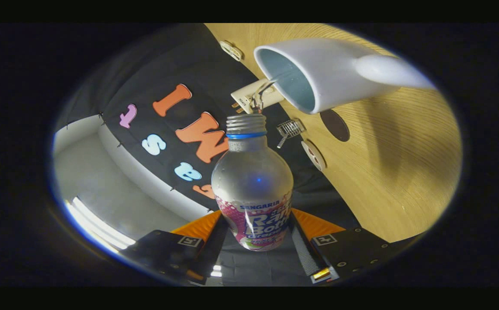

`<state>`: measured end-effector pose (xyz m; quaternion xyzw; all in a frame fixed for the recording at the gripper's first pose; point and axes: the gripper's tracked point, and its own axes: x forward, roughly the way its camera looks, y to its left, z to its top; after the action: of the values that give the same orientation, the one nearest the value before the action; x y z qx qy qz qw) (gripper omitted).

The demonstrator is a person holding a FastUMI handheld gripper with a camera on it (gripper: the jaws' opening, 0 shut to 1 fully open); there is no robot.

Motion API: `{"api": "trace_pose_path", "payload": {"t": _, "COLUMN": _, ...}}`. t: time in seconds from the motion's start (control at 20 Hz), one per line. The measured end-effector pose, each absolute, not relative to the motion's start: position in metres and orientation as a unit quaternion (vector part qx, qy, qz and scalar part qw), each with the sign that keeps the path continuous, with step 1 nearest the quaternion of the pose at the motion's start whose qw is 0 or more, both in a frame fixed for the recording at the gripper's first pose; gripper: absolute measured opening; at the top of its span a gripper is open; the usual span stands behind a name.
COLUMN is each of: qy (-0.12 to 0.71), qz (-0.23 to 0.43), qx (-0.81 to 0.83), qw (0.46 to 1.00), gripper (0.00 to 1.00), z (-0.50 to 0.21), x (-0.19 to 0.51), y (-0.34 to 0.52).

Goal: Take the bottle from table, then pour the juice into the cup, finally place the bottle on the coaster

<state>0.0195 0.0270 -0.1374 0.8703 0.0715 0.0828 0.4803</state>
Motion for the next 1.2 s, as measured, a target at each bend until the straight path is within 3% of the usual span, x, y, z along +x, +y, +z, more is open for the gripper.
{"api": "trace_pose_path", "payload": {"t": 1.2, "qy": 0.053, "qz": 0.101, "qx": 0.902, "qw": 0.417, "gripper": 0.78, "z": -0.117, "x": 0.02, "y": 0.017}}
